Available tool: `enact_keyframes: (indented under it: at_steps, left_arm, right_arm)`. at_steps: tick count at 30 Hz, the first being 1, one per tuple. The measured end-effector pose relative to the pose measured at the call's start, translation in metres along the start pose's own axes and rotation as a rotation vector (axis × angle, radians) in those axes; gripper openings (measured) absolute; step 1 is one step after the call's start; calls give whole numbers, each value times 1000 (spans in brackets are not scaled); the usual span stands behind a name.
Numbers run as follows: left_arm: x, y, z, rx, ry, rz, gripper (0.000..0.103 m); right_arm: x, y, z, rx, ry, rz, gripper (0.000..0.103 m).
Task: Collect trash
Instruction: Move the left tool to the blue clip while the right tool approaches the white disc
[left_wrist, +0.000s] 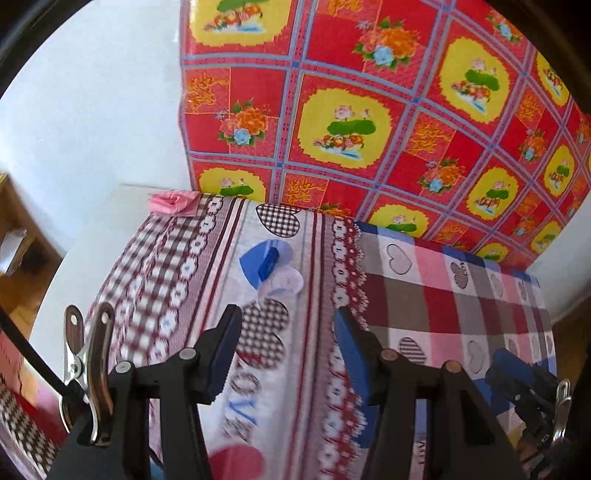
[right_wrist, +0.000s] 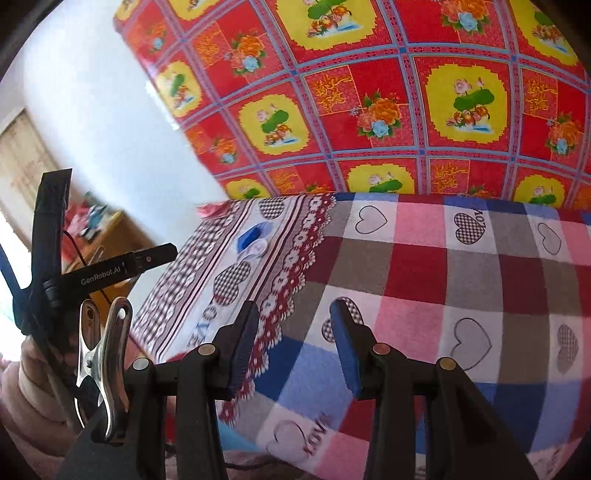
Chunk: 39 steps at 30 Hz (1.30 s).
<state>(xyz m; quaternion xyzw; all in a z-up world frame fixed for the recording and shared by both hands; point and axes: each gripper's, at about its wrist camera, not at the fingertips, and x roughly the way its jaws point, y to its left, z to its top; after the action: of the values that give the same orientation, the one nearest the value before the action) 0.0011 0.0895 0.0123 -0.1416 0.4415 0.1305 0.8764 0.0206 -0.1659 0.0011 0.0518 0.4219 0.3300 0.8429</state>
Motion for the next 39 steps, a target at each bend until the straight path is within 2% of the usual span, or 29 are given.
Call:
enact_keyframes:
  at_steps: [4, 6, 9, 15, 22, 30, 34, 39]
  left_arm:
    - [21, 18, 18, 54, 17, -29, 52]
    - [33, 23, 24, 83, 27, -54, 43]
    - [57, 26, 35, 122, 61, -100, 37]
    - [100, 23, 46, 185, 115, -136, 35]
    - [138, 24, 52, 215, 171, -141, 35]
    - [165, 25, 54, 215, 205, -138, 35]
    - [178, 26, 51, 218, 229, -86, 34]
    - [182, 25, 50, 221, 214, -79, 32]
  right_arm:
    - [18, 16, 2, 60, -9, -47, 42]
    - [27, 26, 5, 75, -14, -71, 42]
    - [35, 37, 8, 84, -22, -97, 42]
    - [48, 52, 10, 123, -26, -136, 42]
    - [61, 61, 7, 157, -5, -160, 42]
    - [73, 61, 6, 180, 20, -184, 42]
    - [78, 63, 9, 169, 32, -189, 42]
    - [84, 65, 12, 154, 46, -192, 42]
